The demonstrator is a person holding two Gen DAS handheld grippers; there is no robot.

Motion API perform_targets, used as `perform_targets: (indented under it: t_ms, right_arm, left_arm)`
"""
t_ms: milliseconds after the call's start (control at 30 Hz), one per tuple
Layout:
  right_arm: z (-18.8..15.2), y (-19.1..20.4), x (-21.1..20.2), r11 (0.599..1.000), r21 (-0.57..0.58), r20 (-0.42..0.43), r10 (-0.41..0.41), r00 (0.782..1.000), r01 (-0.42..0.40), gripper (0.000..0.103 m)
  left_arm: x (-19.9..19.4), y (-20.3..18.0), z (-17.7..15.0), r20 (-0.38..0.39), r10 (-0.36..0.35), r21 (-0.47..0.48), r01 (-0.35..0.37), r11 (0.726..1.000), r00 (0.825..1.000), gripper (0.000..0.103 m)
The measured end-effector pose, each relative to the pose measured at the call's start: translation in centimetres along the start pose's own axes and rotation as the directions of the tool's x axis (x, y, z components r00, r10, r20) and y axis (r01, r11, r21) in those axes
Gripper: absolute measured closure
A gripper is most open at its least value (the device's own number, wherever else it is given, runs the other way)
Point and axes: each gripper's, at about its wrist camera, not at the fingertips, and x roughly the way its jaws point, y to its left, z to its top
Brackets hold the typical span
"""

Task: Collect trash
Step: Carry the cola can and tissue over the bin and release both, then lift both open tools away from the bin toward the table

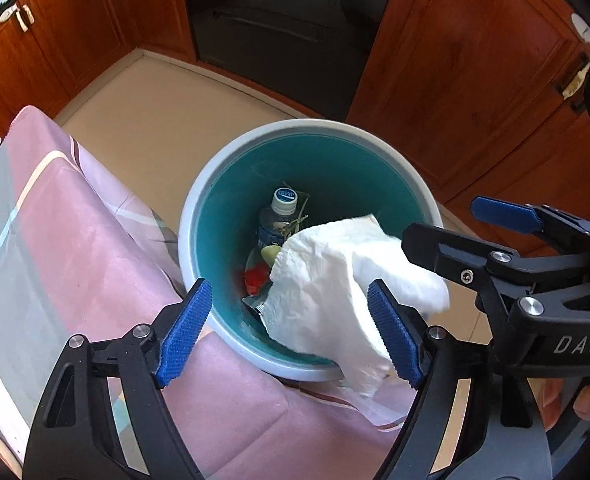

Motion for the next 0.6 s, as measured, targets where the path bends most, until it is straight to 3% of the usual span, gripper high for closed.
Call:
perform_targets:
  t_ms: [67,167,600]
  right_arm:
    - [0.0,-0.1,0.0,1.000,0.003,-0.003,0.007,1.000,-0.007,0.013]
    - [-0.1,0.0,0.0,1.000,-0.006,-0.007,0.012,1.000,-0.012,0.013]
    - [-0.6,-0.6,-0.6,1.000,0.027,-0.001,0.006,1.000,-0.006,0.013]
  left_arm:
    - [0.1,-0.1,-0.1,-0.002,-0.013,-0.003,0.013,1.000,1.000,0.022]
    - [0.5,-0.4,0.0,0.001,0.028,0.006,-0.028,1.000,1.000,0.022]
    - [-1.5,0.2,-1.3,0.037,0.009,-0.029,-0.008,1.000,0.999,0.022]
